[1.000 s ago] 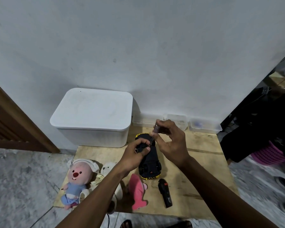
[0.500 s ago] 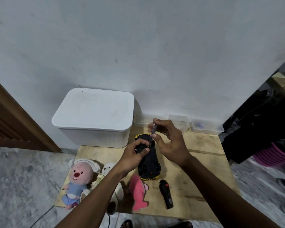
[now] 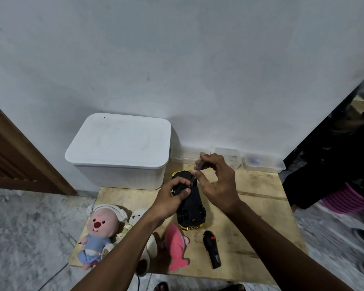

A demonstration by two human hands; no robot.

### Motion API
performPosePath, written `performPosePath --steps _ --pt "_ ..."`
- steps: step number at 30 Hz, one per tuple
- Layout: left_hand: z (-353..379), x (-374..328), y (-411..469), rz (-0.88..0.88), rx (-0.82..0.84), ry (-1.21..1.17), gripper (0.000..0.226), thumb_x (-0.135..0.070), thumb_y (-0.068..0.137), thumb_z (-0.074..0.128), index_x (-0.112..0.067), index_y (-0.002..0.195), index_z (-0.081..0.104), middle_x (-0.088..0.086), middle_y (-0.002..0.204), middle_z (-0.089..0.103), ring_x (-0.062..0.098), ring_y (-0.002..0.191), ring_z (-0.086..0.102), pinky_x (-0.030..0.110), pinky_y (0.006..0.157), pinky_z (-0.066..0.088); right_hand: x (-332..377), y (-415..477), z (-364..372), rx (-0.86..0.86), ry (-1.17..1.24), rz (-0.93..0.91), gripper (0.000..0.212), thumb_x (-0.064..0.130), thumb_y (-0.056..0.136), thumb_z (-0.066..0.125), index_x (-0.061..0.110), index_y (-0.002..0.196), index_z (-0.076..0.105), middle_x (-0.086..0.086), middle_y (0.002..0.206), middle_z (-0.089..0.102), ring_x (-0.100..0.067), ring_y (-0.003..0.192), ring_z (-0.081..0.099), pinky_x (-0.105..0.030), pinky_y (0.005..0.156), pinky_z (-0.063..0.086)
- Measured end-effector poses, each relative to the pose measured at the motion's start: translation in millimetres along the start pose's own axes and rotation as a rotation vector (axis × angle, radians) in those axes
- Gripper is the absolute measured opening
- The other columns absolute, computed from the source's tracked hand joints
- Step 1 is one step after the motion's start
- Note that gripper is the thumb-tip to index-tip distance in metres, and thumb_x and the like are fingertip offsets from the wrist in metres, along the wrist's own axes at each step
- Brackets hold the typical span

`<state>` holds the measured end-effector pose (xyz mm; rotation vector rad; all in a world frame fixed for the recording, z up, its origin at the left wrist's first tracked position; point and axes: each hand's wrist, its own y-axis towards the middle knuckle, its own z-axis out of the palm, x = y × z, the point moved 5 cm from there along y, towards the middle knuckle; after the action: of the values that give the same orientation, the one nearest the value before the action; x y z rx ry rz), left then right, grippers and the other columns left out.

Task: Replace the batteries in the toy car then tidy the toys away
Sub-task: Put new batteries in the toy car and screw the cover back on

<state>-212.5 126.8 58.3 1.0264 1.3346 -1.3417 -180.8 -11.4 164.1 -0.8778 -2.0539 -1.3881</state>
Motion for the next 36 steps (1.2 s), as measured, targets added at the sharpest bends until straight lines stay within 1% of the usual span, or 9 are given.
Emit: performPosePath --steps 4,10,14,19,23,28,30,33,36 --pt "-2 2 0 -0.003 0.005 -0.002 0.021 -0.008 0.092 0.067 -0.028 0.087 0.070 -0.003 0.096 0.067 0.017 0.088 0.063 0.036 0.078 0.055 -5 -1 2 0.108 0.082 0.057 0.052 -0.009 0.084 0.069 0.016 0.125 0.052 -0.009 0.118 0.066 -0.025 0.110 0.067 -0.049 0.094 0.054" --pt "-2 2 1 -0.014 -0.010 -0.005 0.018 -0.009 0.093 0.066 -0.026 0.090 0.070 -0.001 0.098 0.066 0.020 0.090 0.064 0.039 0.077 0.057 -5 2 -1 -0.024 -0.003 0.024 0.050 -0.003 0.079 0.078 0.019 0.118 0.056 -0.005 0.094 0.065 -0.022 0.087 0.067 -0.042 0.078 0.057" --pt "-3 2 -1 -0.026 -0.008 0.005 0.022 -0.009 0.093 0.066 -0.030 0.087 0.070 -0.003 0.096 0.066 0.020 0.089 0.063 0.039 0.078 0.055 -7 0 -3 0.073 0.105 0.081 0.056 -0.011 0.082 0.072 0.020 0.124 0.052 -0.006 0.113 0.066 -0.024 0.109 0.067 -0.045 0.096 0.054" --pt "-1 0 -4 -0.035 -0.008 0.010 0.018 -0.009 0.094 0.065 -0.026 0.091 0.070 0.000 0.100 0.067 0.023 0.095 0.066 0.041 0.078 0.059 -6 -1 -4 -0.006 0.021 0.046 0.052 -0.004 0.079 0.078 0.022 0.117 0.055 -0.001 0.095 0.063 -0.020 0.088 0.068 -0.040 0.081 0.058" --pt "0 -3 -7 -0.032 -0.003 0.010 0.014 -0.006 0.093 0.065 -0.020 0.093 0.070 -0.004 0.095 0.067 0.015 0.086 0.065 0.032 0.074 0.058 -5 -2 -4 0.090 0.094 0.079 0.056 -0.010 0.081 0.073 0.020 0.124 0.052 -0.003 0.116 0.064 -0.020 0.110 0.066 -0.041 0.097 0.054" --pt "2 -3 -9 -0.030 -0.007 0.016 0.015 -0.006 0.093 0.065 -0.021 0.093 0.071 -0.007 0.092 0.067 0.013 0.085 0.065 0.032 0.075 0.057 -5 -2 -3 -0.009 0.002 0.090 0.054 -0.002 0.078 0.079 0.024 0.119 0.055 0.008 0.100 0.065 -0.017 0.089 0.069 -0.042 0.082 0.058" --pt "0 -1 -8 -0.035 -0.010 0.017 0.016 -0.007 0.093 0.066 -0.023 0.092 0.071 -0.007 0.092 0.068 0.015 0.086 0.065 0.037 0.078 0.058 -6 -3 -5 -0.024 0.014 0.083 0.055 -0.002 0.078 0.080 0.023 0.119 0.053 0.005 0.103 0.064 -0.019 0.094 0.069 -0.043 0.086 0.057" --pt "-2 0 -9 -0.040 -0.010 0.008 0.022 -0.006 0.092 0.066 -0.027 0.086 0.071 -0.008 0.090 0.068 0.015 0.084 0.065 0.037 0.075 0.057 -6 -5 -2 0.115 0.100 0.104 0.055 -0.008 0.083 0.071 0.021 0.124 0.050 -0.007 0.116 0.066 -0.023 0.110 0.067 -0.049 0.097 0.053" --pt "0 0 -9 -0.040 -0.007 0.004 0.018 -0.007 0.093 0.066 -0.025 0.089 0.071 -0.006 0.092 0.068 0.016 0.085 0.065 0.035 0.073 0.057 -3 -4 -1 0.066 0.054 0.096 0.052 -0.005 0.083 0.074 0.022 0.121 0.053 -0.004 0.103 0.069 -0.020 0.095 0.071 -0.045 0.085 0.058"
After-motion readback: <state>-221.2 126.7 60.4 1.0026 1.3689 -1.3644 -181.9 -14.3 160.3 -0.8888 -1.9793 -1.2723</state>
